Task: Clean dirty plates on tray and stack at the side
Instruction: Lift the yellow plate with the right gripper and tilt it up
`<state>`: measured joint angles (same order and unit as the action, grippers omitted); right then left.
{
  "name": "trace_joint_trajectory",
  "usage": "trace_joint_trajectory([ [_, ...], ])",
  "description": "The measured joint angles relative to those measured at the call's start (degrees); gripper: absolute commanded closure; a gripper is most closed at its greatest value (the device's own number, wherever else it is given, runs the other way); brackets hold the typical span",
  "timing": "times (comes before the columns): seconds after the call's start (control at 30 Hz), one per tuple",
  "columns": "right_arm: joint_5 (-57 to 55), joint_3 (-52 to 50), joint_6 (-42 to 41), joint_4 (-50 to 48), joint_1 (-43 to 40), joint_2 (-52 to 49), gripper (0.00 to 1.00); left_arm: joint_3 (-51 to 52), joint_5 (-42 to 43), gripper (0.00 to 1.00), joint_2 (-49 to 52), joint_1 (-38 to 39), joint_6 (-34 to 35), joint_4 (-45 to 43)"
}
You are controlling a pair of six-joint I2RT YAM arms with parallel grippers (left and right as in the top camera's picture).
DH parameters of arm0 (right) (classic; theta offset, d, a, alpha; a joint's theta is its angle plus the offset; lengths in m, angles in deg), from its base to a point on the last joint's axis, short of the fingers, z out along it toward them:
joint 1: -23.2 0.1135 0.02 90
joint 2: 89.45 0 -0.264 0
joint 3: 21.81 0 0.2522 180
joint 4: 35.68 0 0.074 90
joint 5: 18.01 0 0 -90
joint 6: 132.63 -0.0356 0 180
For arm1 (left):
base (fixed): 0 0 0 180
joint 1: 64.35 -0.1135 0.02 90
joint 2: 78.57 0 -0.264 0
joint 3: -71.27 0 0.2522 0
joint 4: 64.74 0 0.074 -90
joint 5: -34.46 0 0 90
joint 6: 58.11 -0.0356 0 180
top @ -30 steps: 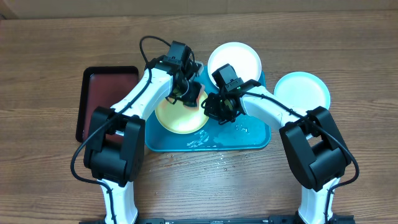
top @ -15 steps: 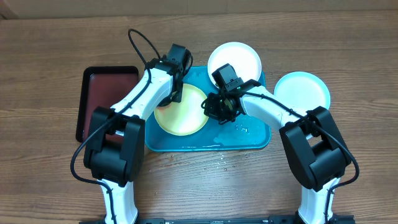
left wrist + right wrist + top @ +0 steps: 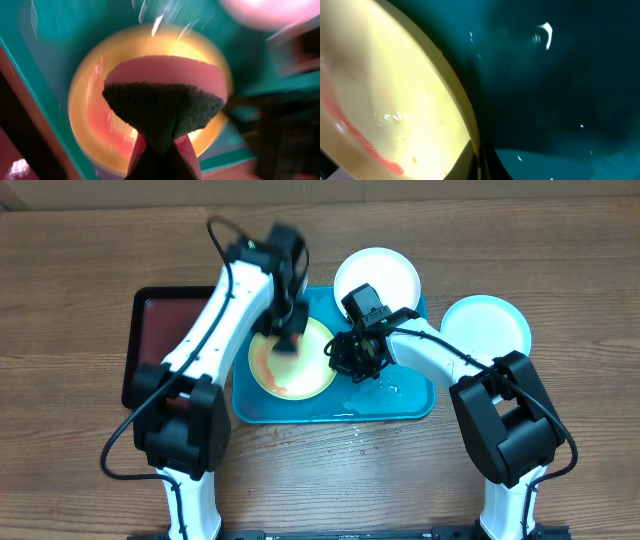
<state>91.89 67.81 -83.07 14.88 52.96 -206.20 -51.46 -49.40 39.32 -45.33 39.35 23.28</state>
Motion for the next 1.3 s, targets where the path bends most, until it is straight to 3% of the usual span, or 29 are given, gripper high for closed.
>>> trace_joint_trajectory([
  [0.17, 0.4, 0.6, 0.9, 3.3, 0.0, 0.0, 0.96, -12.6, 3.3, 0.96, 0.0, -2.2, -1.7, -1.4],
  [0.4, -10.0, 0.6, 2.3, 13.2, 0.4, 4.9, 0.96, -14.4, 3.3, 0.96, 0.0, -6.1, -1.7, -2.3],
  [0.7, -41.2, 0.6, 2.9, 24.6, 7.5, 20.5, 0.96, -9.4, 3.3, 0.96, 0.0, -7.0, -1.6, -2.2],
  [1.03, -73.3, 0.6, -0.4, 31.6, 19.7, 21.5, 0.96, -4.1, 3.3, 0.96, 0.0, -7.0, -0.3, -3.2],
  [1.3, -89.3, 0.6, -1.7, 31.7, 24.5, 21.5, 0.96, -3.0, 3.3, 0.96, 0.0, -7.0, 0.2, -3.7],
])
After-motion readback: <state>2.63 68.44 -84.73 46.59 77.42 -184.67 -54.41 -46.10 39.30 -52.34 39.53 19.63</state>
